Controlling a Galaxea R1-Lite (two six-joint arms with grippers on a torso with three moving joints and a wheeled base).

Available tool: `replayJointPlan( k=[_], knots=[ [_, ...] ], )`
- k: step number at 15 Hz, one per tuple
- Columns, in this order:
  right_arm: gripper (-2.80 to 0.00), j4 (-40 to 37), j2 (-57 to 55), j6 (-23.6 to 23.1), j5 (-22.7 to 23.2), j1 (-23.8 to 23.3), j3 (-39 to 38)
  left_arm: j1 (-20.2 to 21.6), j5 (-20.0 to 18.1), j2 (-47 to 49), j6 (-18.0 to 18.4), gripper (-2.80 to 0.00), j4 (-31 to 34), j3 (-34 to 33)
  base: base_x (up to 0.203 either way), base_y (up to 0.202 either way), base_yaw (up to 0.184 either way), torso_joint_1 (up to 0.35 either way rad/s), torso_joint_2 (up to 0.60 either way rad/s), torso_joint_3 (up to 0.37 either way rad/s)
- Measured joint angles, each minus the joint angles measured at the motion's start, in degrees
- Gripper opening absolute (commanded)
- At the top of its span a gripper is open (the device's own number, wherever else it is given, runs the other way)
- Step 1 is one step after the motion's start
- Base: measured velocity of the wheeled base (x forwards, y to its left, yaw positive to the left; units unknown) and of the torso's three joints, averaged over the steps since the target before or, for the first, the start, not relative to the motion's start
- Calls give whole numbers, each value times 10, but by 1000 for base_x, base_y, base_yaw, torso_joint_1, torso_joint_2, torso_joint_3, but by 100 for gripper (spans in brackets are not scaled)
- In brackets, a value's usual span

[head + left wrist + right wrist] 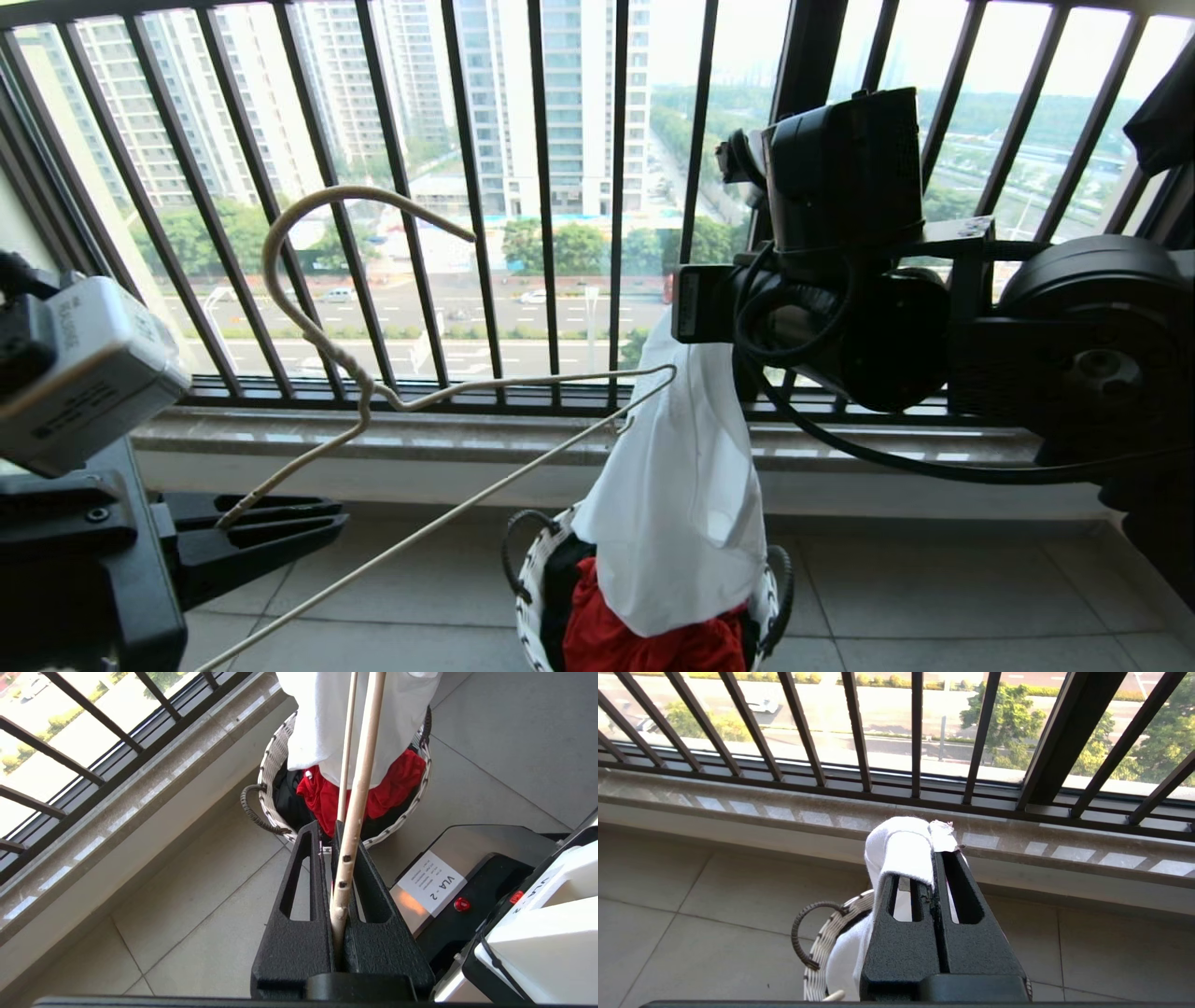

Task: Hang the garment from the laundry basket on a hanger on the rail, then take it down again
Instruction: Hang the clothes on the clothes rack

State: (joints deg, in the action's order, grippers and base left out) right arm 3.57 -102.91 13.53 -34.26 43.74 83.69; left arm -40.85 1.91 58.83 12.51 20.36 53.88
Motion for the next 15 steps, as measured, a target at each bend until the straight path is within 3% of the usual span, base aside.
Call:
replayJointPlan(
  k=[8, 12, 15],
  knots=[
    [-280, 1, -2, 29, 2, 2, 10, 0, -1, 18, -11, -280, -6, 1, 0, 0, 0, 0, 0, 0],
    [-280, 1, -12, 70, 4, 3, 34, 0, 1, 33, -36, -280, -97, -15, 0, 0, 0, 0, 0, 0],
    [-280, 0, -21, 94, 4, 3, 50, 0, 21, 46, -39, -280, -112, -19, 0, 0, 0, 0, 0, 0]
  ],
)
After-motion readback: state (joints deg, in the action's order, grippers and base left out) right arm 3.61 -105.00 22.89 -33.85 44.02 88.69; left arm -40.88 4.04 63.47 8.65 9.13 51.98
